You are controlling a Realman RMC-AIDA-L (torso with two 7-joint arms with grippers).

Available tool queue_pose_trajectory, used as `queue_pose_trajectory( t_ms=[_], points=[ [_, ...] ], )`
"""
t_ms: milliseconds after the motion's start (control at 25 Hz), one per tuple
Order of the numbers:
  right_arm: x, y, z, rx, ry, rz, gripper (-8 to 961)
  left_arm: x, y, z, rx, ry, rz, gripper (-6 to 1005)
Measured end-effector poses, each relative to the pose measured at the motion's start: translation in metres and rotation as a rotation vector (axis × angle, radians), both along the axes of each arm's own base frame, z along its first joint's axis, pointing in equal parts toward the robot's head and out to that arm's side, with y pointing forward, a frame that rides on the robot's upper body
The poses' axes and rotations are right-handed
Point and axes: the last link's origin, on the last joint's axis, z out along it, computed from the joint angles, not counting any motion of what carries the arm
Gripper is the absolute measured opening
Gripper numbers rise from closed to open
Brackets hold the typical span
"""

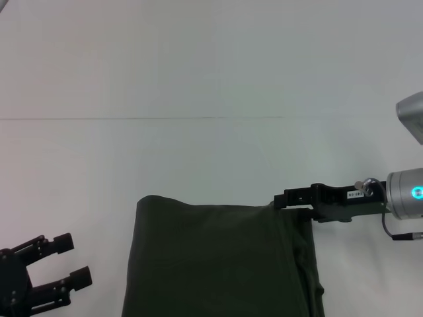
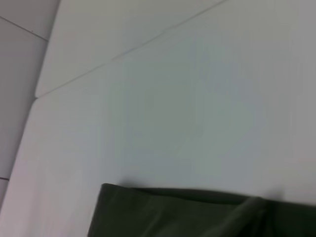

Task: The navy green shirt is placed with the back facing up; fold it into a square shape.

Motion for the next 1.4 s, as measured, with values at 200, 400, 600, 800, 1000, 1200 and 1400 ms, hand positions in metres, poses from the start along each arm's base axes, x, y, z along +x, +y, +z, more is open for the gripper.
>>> queue_pose_trajectory(
  t_ms=[200, 400, 600, 800, 1000, 1200, 1400],
  points=[
    [-0.004, 0.001, -0.005, 0.001, 0.005, 0.003, 806, 0.000, 0.001, 0.000, 0.002, 0.003, 0.001, 848],
    [-0.012, 0.005, -0.011, 0.009, 0.005, 0.022, 806, 0.000, 0.001, 0.000, 0.002, 0.003, -0.001, 848],
    [-0.018, 0.009, -0.012, 0.014, 0.004, 0.034, 807, 0.000, 0.001, 0.000, 0.002, 0.003, -0.001, 848],
    [-0.022, 0.009, -0.017, 0.014, 0.005, 0.036, 803, 0.000, 0.001, 0.000, 0.002, 0.004, 0.000, 848],
    [-0.021, 0.007, -0.022, -0.003, -0.007, 0.034, 796, 0.000, 0.001, 0.000, 0.003, 0.004, 0.000, 848],
    [-0.022, 0.006, -0.025, 0.005, -0.017, 0.061, 789, 0.000, 0.001, 0.000, 0.003, 0.004, 0.001, 848],
    [-0.026, 0.007, -0.026, 0.019, -0.029, 0.101, 658, 0.000, 0.001, 0.000, 0.003, 0.003, 0.001, 848]
  ],
)
